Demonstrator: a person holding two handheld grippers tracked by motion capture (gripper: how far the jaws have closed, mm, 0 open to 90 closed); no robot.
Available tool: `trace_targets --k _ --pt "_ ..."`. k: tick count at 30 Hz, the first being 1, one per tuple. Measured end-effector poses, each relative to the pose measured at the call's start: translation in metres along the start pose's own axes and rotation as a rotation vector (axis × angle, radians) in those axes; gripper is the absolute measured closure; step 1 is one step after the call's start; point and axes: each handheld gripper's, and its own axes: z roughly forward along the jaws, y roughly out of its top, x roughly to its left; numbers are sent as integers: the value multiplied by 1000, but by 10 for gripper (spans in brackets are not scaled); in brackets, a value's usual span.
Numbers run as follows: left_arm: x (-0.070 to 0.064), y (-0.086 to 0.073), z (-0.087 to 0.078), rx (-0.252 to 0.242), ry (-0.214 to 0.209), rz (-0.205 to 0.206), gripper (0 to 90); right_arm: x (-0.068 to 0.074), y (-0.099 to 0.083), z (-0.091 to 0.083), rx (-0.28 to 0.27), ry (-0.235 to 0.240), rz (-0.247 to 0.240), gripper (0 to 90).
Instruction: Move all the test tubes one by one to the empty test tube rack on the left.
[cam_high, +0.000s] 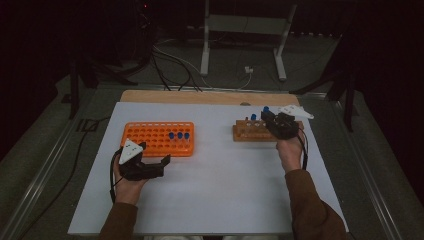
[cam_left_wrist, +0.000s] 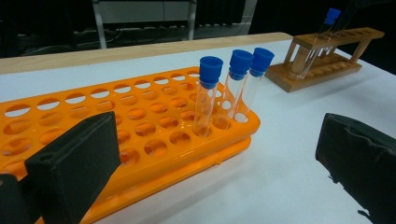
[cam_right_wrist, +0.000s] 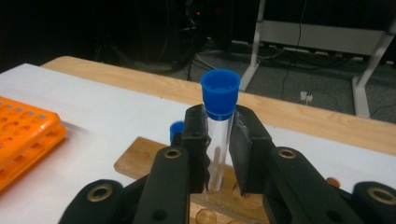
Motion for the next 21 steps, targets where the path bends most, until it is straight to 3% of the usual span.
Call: trace_targets --k 21 --pt "0 0 2 8 -1 -1 7 8 19 -35 -62 45 -55 766"
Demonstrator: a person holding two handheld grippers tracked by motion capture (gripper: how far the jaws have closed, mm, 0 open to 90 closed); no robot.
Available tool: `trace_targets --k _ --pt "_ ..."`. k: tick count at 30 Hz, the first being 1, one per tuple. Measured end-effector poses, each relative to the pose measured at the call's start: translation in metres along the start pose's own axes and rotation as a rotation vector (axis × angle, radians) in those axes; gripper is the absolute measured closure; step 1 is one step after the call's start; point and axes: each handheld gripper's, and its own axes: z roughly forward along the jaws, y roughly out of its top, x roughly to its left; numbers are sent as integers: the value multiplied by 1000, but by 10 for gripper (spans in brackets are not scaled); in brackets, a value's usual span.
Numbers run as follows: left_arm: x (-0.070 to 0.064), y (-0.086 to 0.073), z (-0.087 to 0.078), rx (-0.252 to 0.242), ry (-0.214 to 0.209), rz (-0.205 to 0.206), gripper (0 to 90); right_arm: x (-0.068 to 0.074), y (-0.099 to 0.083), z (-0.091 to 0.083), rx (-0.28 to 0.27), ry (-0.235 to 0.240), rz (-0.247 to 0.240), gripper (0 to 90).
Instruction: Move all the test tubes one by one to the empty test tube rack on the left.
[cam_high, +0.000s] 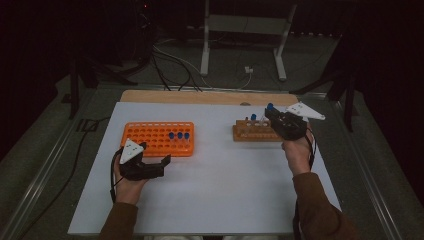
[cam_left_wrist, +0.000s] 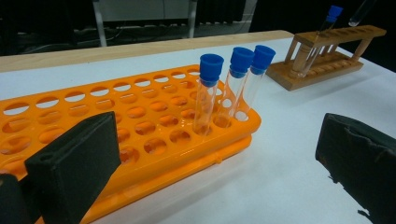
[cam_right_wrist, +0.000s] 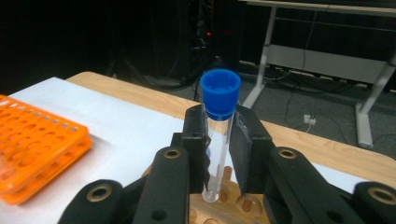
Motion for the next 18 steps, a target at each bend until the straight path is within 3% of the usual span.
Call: trace_targets --k 10,18 --pt "-4 2 1 7 -15 18 12 18 -1 -8 1 81 -15 764" --pt "-7 4 2 12 -40 25 15 47 -6 -3 23 184 -19 762"
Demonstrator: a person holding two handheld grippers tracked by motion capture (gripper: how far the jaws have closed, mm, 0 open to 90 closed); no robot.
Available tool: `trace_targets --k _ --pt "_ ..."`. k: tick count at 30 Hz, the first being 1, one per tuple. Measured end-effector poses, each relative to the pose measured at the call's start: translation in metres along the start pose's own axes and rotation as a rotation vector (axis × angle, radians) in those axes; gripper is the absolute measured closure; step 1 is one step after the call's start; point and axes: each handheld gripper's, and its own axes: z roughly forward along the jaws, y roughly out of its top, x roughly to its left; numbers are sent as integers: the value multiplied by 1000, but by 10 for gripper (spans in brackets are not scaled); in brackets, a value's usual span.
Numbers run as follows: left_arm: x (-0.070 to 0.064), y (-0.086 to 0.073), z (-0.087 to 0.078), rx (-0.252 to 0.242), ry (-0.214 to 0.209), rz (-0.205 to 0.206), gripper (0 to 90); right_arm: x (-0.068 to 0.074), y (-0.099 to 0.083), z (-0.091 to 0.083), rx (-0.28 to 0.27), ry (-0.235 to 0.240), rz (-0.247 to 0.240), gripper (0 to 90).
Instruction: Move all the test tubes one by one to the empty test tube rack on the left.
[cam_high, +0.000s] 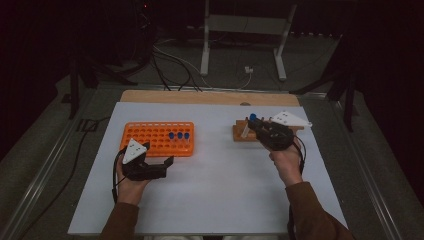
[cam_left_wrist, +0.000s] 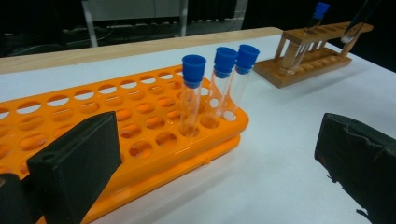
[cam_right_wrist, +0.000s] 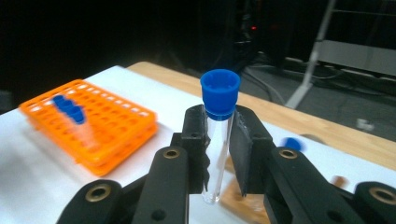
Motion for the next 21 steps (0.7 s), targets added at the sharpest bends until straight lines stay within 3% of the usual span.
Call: trace_targets --k 10,21 --pt "-10 6 1 9 -26 22 32 38 3 14 -3 114 -18 762" --pt "-33 13 9 24 -78 88 66 80 0 35 15 242 -10 762"
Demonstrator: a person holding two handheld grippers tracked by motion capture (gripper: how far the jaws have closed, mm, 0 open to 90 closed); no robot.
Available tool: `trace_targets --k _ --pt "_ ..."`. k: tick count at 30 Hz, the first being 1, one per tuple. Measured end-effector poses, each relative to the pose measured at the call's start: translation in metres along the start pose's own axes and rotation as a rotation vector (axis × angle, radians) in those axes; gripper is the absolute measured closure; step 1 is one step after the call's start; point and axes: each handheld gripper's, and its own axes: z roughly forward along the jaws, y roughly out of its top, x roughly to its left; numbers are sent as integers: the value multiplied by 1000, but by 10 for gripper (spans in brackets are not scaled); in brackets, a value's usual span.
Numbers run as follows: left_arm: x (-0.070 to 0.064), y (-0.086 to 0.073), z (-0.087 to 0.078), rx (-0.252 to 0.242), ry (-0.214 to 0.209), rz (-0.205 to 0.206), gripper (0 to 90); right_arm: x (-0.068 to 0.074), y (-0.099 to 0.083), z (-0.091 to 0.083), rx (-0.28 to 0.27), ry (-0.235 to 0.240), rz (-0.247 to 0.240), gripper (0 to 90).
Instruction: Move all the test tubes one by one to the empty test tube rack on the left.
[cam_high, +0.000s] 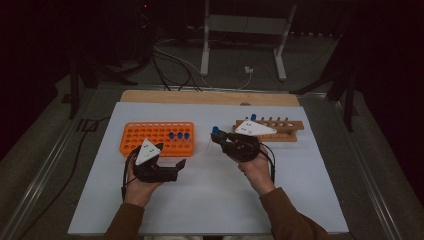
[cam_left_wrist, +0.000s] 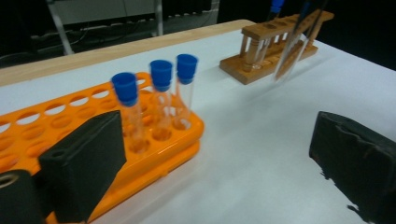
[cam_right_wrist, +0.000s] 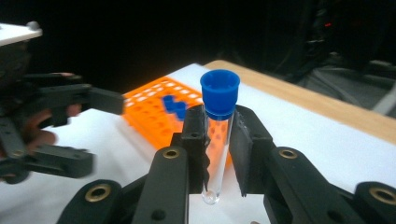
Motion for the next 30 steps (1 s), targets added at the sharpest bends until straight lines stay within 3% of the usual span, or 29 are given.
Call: trace_targets --k 9,15,21,30 --pt "-15 9 10 -29 -35 45 259 25 2 22 39 76 -5 762" --pt "-22 16 13 -42 -40 83 474 38 4 30 51 111 -14 761" --pt "-23 16 12 -56 -60 103 674 41 5 31 54 122 -20 761" --pt "-23 15 11 -64 -65 116 774 43 5 32 62 133 -24 761"
